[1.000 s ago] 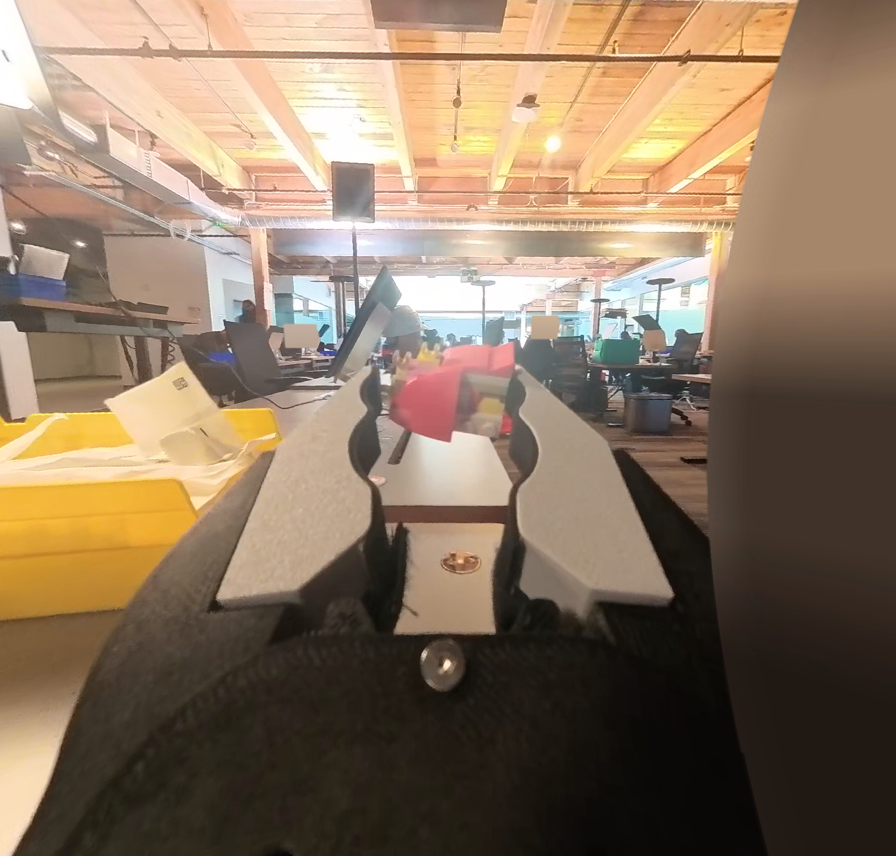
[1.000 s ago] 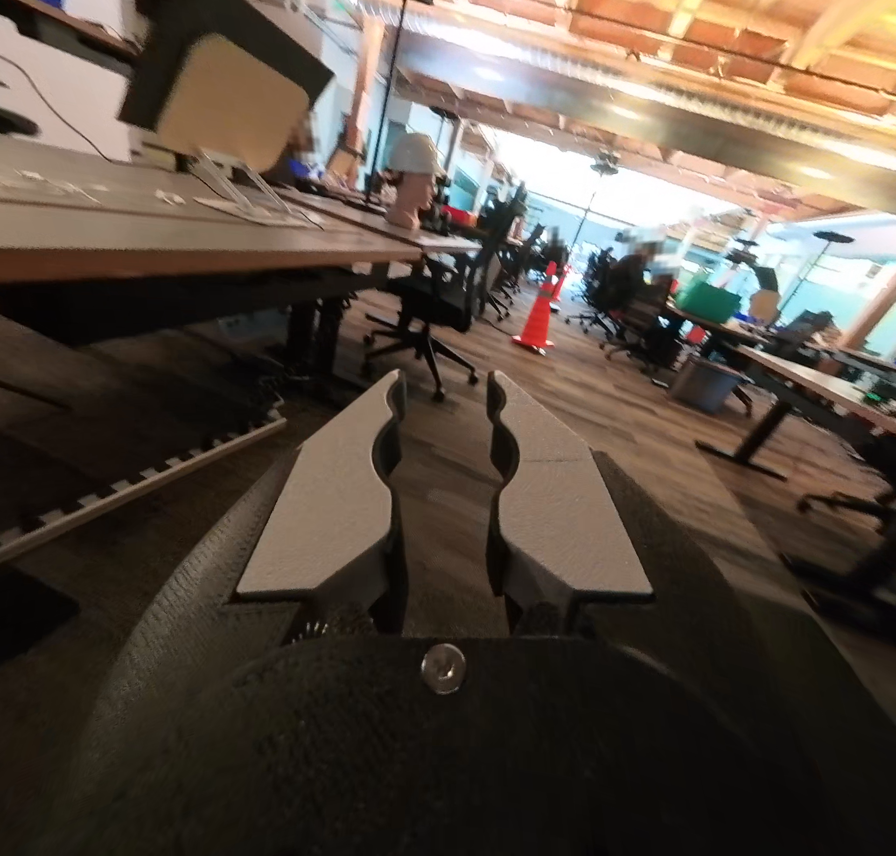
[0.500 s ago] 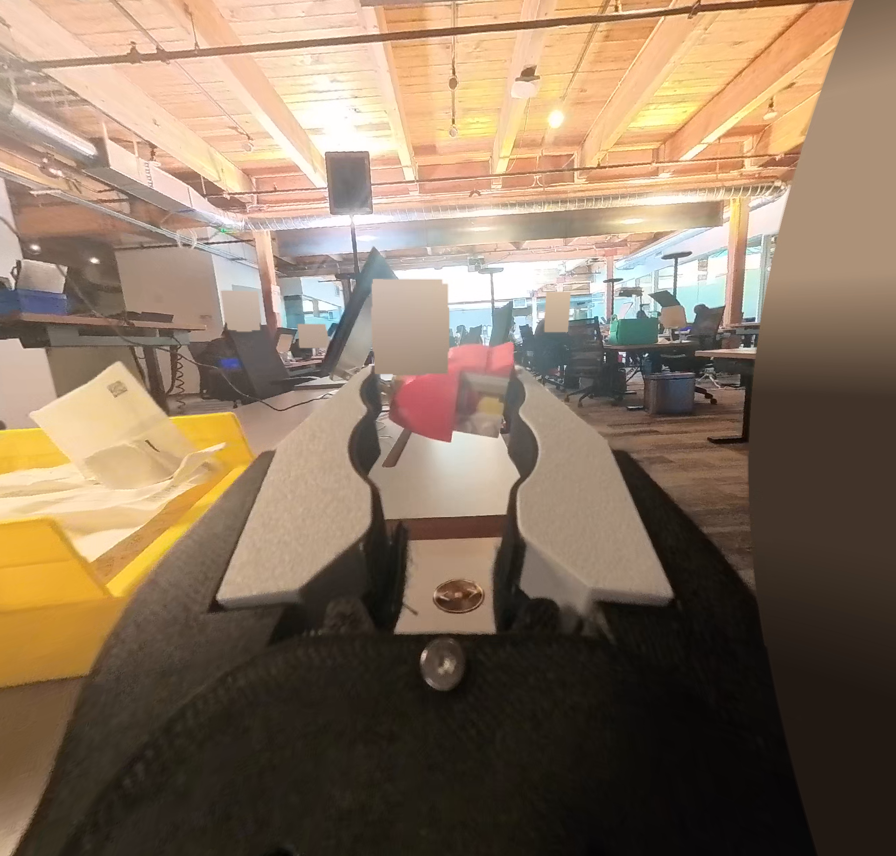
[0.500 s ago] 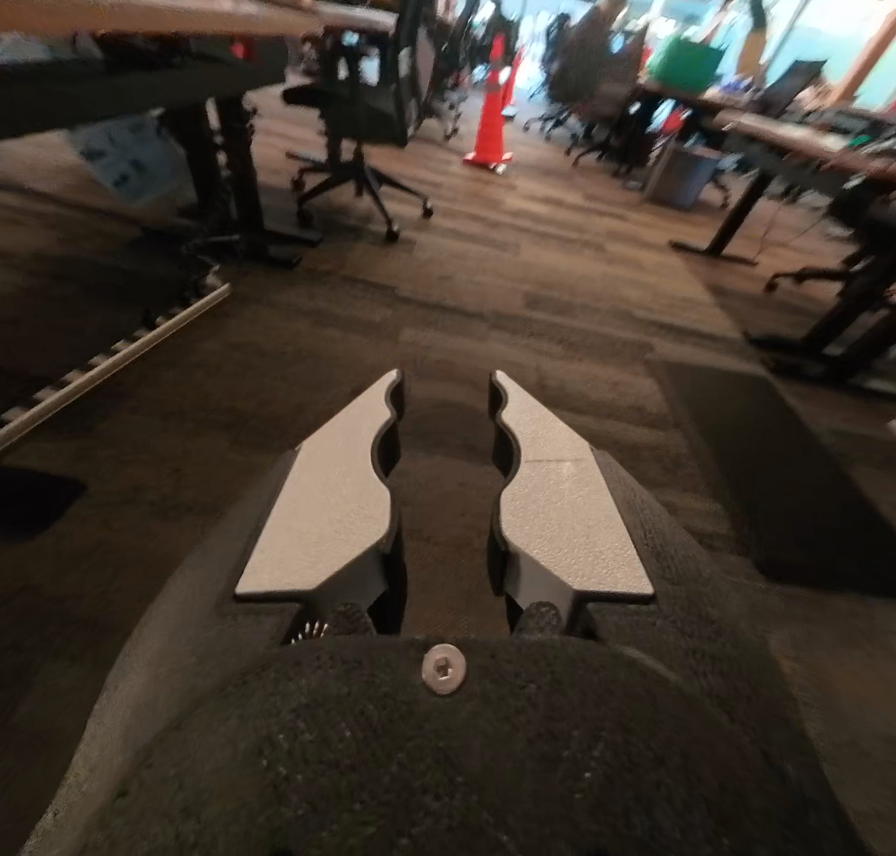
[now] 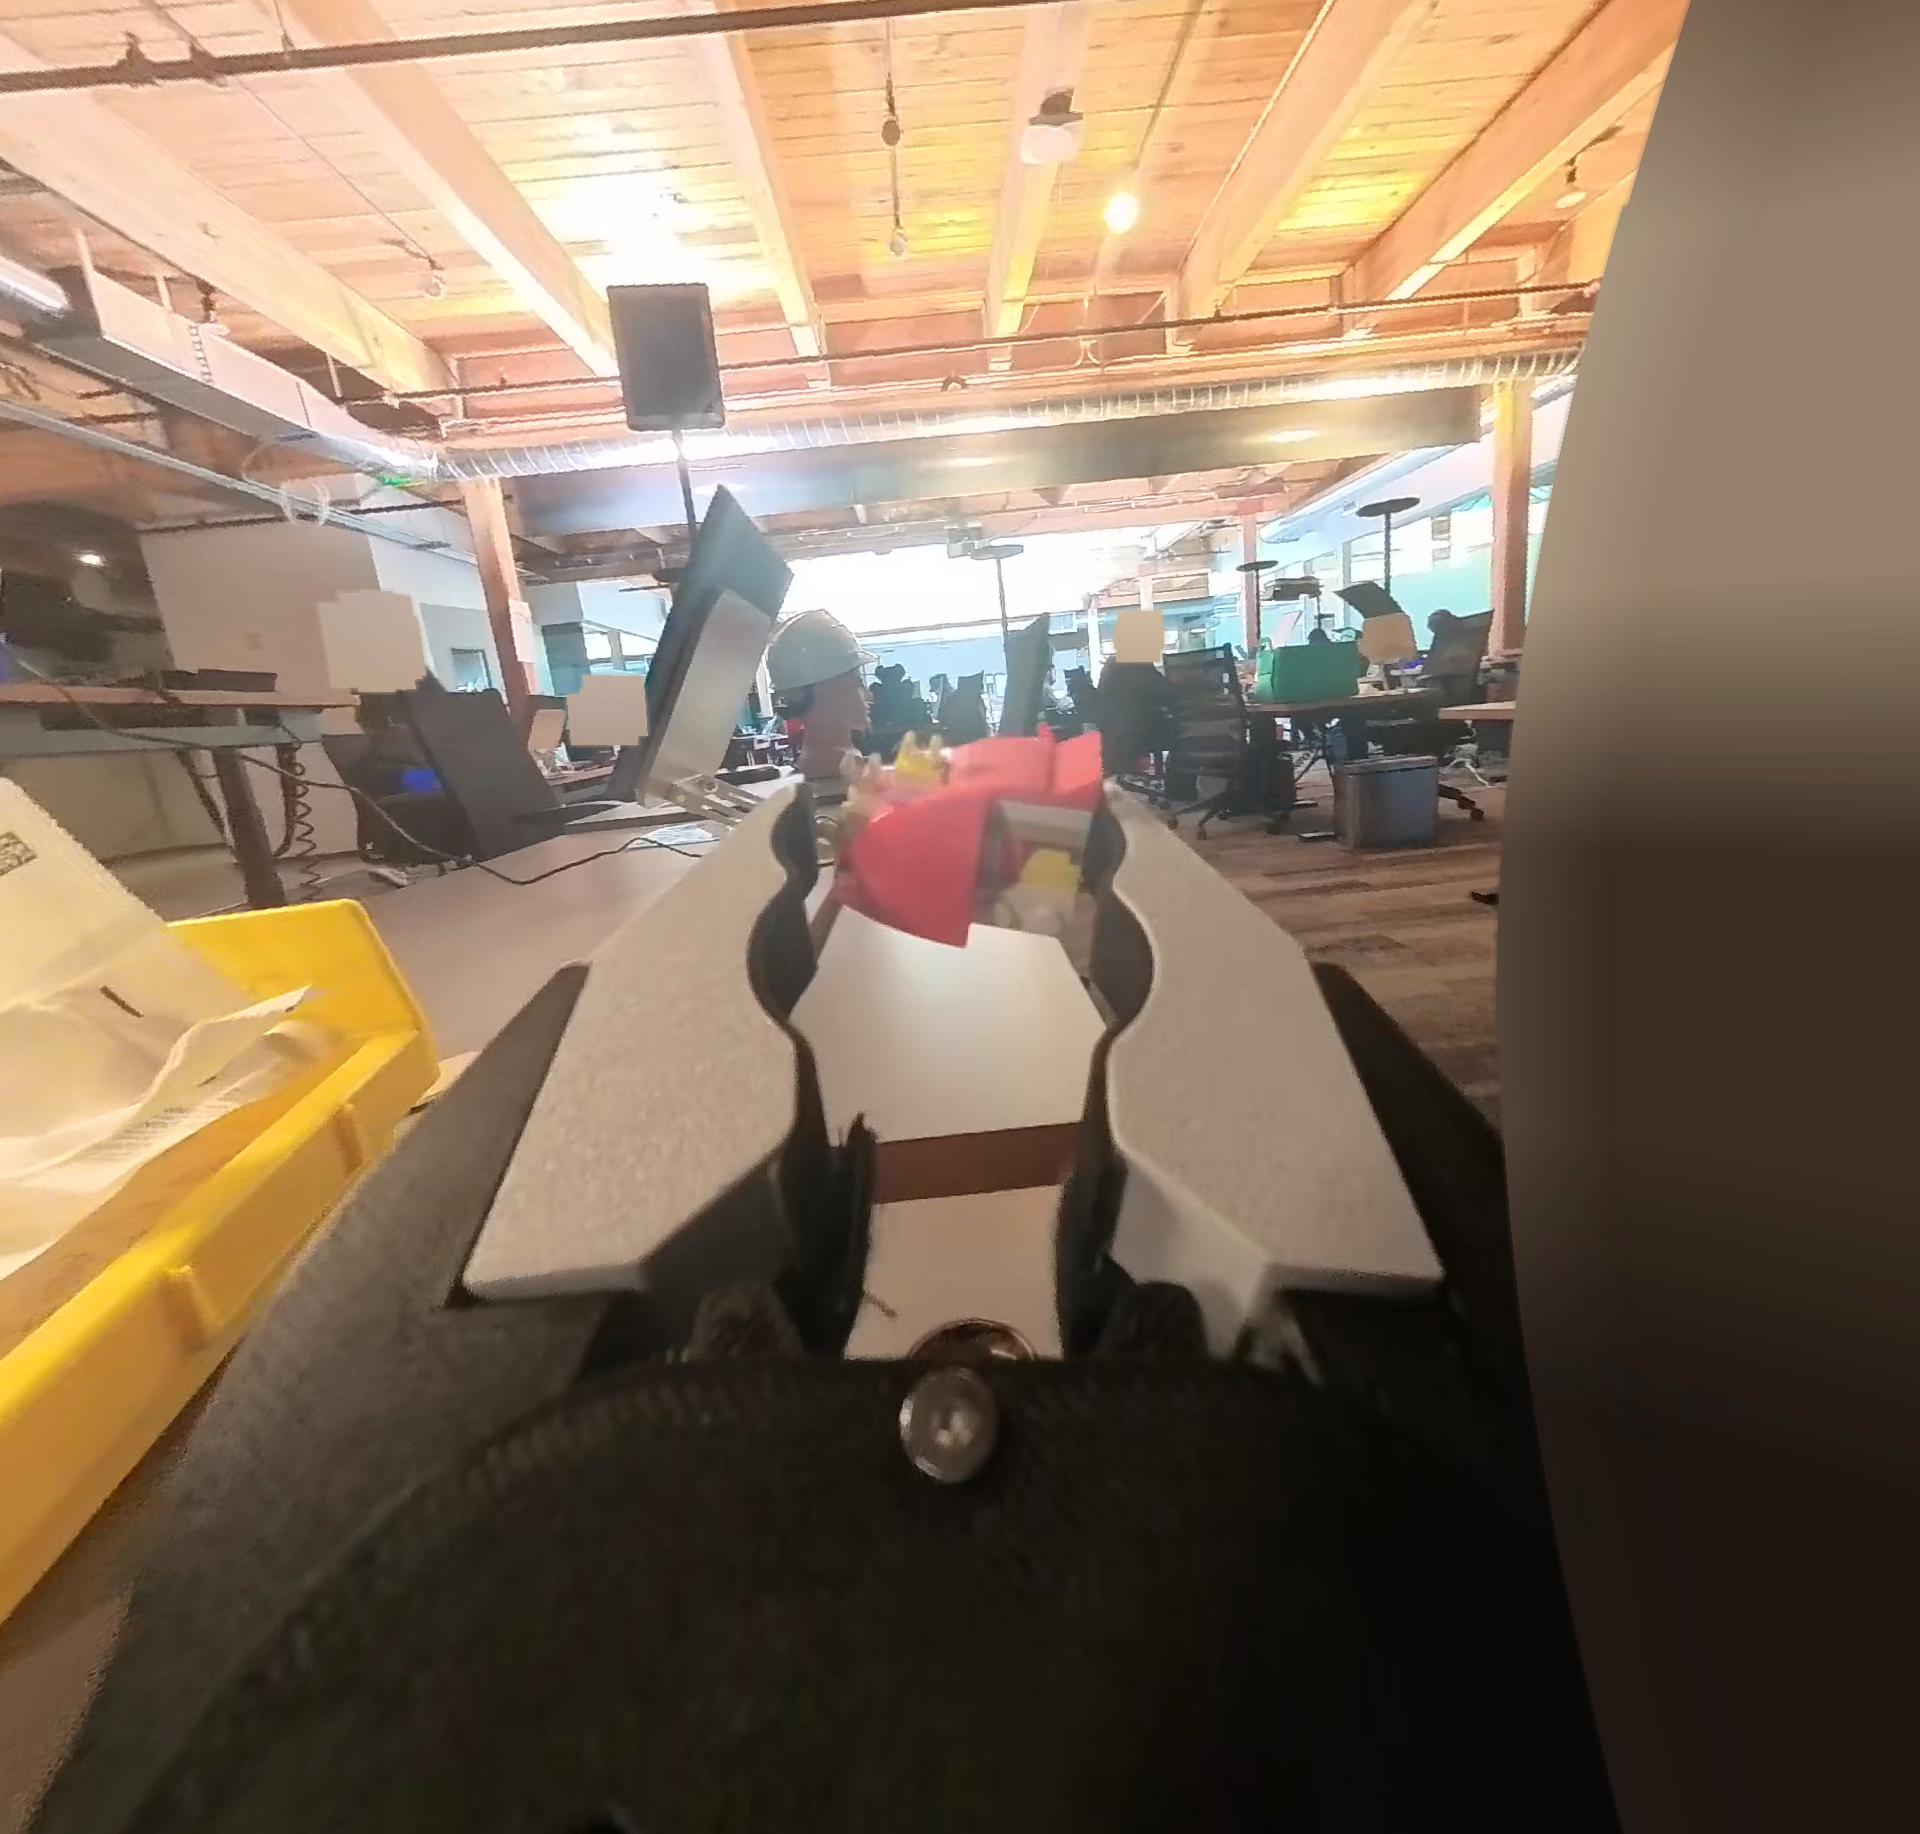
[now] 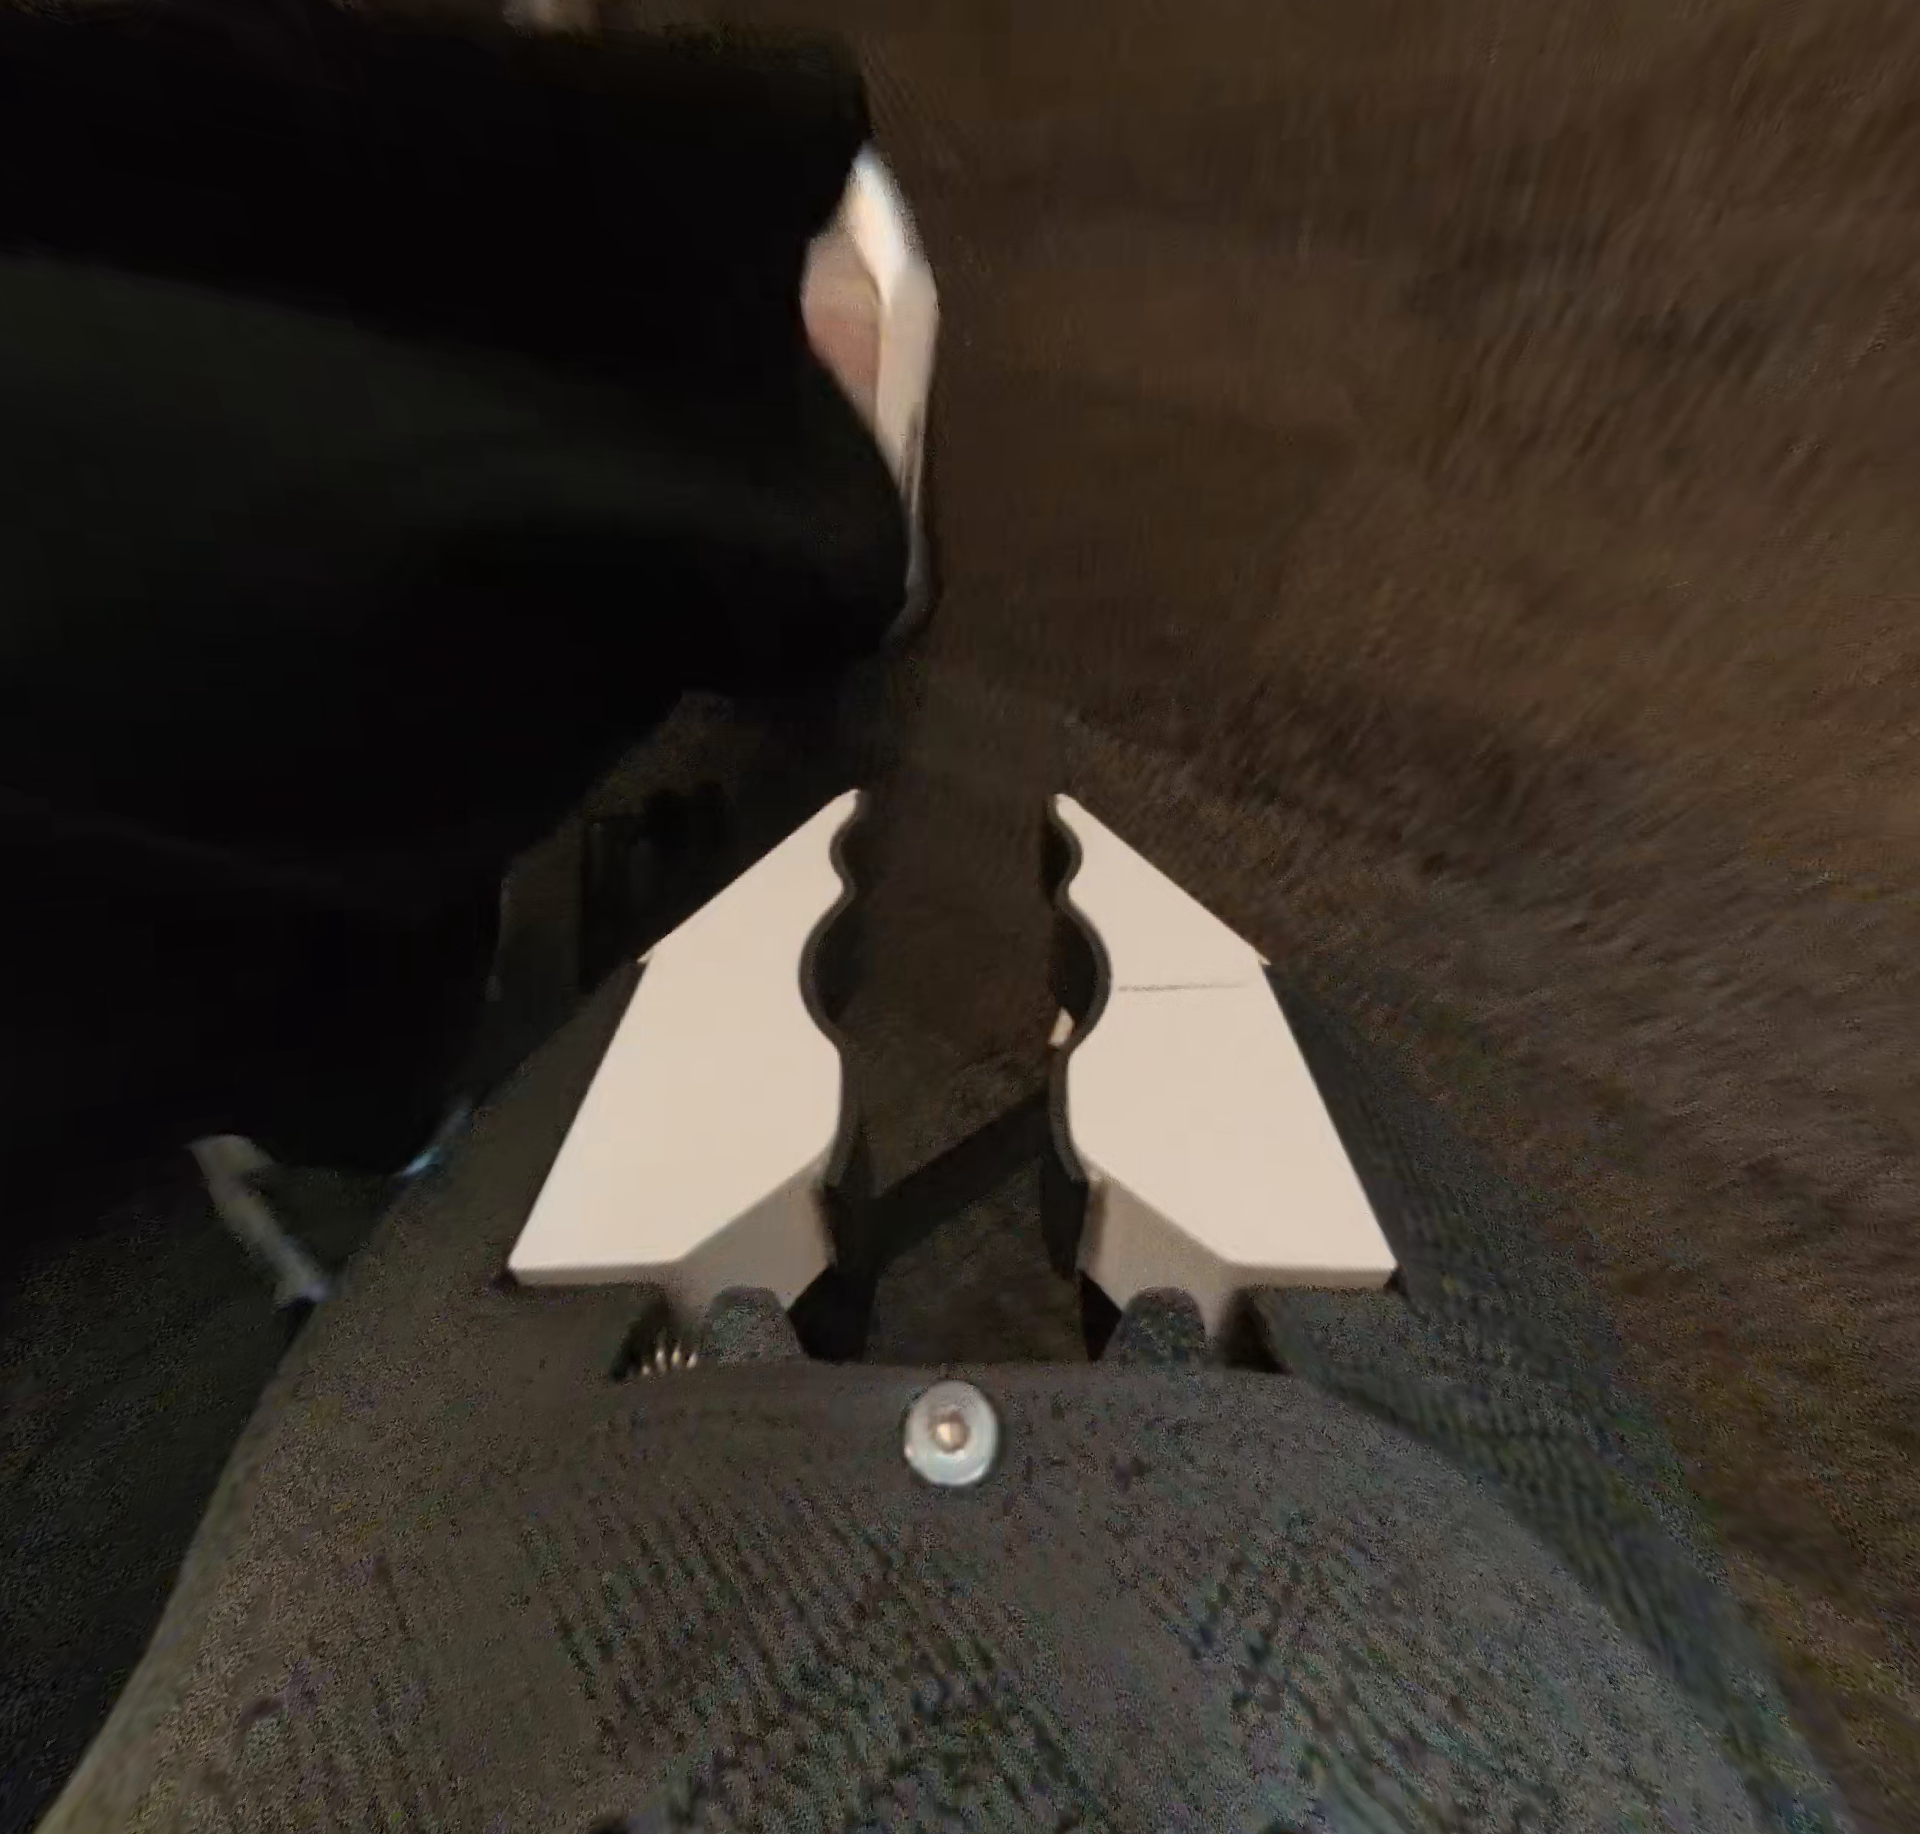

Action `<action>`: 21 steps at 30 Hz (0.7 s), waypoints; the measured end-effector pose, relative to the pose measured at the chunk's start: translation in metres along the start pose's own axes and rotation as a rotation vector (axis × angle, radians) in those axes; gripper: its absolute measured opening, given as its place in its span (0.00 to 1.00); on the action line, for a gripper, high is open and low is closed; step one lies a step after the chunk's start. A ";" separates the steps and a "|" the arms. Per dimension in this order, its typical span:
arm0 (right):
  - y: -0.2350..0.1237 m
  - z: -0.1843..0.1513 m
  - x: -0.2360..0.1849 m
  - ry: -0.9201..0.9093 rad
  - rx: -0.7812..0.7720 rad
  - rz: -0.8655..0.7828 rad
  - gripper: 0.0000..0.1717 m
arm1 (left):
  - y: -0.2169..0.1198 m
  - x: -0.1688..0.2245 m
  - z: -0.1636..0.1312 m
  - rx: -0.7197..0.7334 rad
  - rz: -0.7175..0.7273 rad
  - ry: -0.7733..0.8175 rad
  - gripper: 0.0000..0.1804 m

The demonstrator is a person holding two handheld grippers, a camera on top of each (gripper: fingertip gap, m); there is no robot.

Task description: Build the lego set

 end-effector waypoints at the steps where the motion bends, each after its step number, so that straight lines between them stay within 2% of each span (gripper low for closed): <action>1: 0.019 -0.018 0.007 0.084 -0.056 -0.011 0.18 | 0.001 -0.002 -0.002 -0.001 0.008 -0.009 0.28; 4: 0.069 -0.064 0.027 0.257 -0.202 -0.080 0.20 | 0.007 -0.004 -0.007 -0.005 0.025 -0.025 0.27; 7: 0.112 -0.091 0.040 0.414 -0.219 -0.197 0.19 | 0.013 -0.001 -0.012 -0.011 0.012 -0.020 0.28; 9: 0.138 -0.108 0.035 0.591 -0.196 -0.266 0.17 | 0.014 -0.001 -0.014 -0.016 0.014 -0.023 0.28; 11: 0.160 -0.137 0.017 0.726 -0.246 -0.287 0.17 | 0.015 -0.004 -0.016 -0.024 0.032 -0.033 0.28; 13: 0.170 -0.170 0.006 0.660 -0.425 -0.271 0.22 | 0.014 -0.006 -0.019 -0.045 0.045 -0.045 0.27; 15: 0.171 -0.192 0.016 0.566 -0.571 -0.356 0.18 | 0.014 -0.007 -0.021 -0.061 0.056 -0.048 0.28; 18: 0.173 -0.219 0.013 0.658 -0.648 -0.513 0.16 | 0.015 -0.007 -0.026 -0.099 0.062 -0.024 0.28; 21: 0.167 -0.253 -0.010 0.692 -0.721 -0.641 0.20 | 0.016 -0.005 -0.033 -0.154 0.053 -0.010 0.28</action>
Point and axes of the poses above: each gripper's, where its closed fingertips meet, y out along the fingers, z out of its top, x = y × z across the jaws, the point moved 4 cm from there along -y, back along the fingers, and after that the axes turned 15 degrees about x, right-handed, at the moved point
